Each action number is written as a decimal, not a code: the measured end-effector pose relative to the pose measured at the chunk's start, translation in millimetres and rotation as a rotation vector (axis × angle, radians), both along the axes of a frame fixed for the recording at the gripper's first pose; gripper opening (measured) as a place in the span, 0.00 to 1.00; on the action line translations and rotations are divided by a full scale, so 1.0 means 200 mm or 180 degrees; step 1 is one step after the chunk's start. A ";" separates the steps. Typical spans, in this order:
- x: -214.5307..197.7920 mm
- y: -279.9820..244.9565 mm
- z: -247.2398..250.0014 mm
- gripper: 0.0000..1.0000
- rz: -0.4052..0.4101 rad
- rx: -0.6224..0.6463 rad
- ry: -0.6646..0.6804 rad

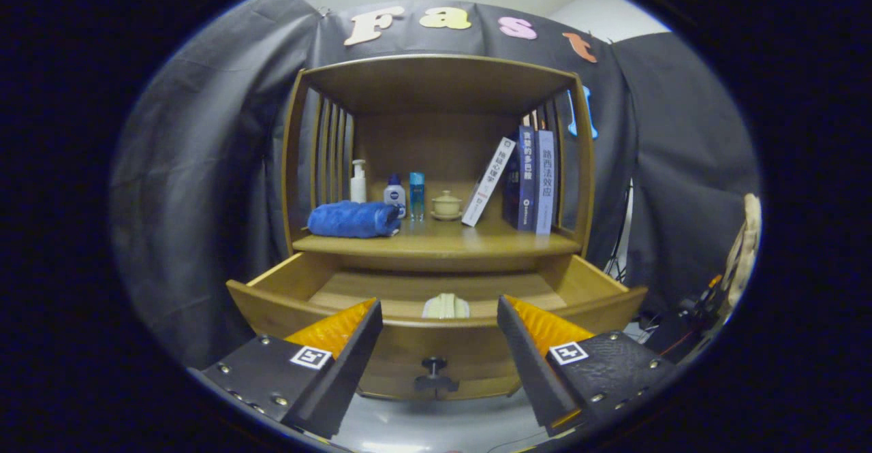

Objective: Pull open the drawer, take out the items inside it, and place them on the countertop above the cabinet.

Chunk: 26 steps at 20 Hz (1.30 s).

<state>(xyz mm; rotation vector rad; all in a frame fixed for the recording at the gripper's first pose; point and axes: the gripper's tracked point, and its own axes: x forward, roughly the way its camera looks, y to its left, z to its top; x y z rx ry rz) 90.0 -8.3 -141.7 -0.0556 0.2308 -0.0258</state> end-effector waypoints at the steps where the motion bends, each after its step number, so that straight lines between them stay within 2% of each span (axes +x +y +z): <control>1: 0.03 -0.01 0.04 1.00 -0.0004 -0.0036 0.0000; 5: 0.20 -0.04 0.07 1.00 -0.0079 -0.0109 0.0112; 7: 0.29 -0.05 -0.03 0.99 -0.0105 -0.0092 0.0425; 9: 0.36 -0.02 -0.14 0.98 -0.0014 -0.0047 0.0827; 10: 0.41 0.00 -0.21 0.92 0.0025 -0.0040 0.1017; 11: 0.45 0.00 -0.28 0.90 0.0043 -0.0035 0.1207; 15: 0.57 -0.01 -0.43 0.90 -0.0003 -0.0025 0.1732; 21: 0.67 -0.04 -0.54 0.64 -0.0097 -0.0116 0.2148; 22: 0.67 -0.02 -0.57 0.55 -0.0080 -0.0094 0.2223; 24: 0.66 -0.06 -0.65 0.55 -0.0190 -0.0127 0.2391; 26: 0.65 -0.02 -0.71 0.20 -0.0247 0.0142 0.2489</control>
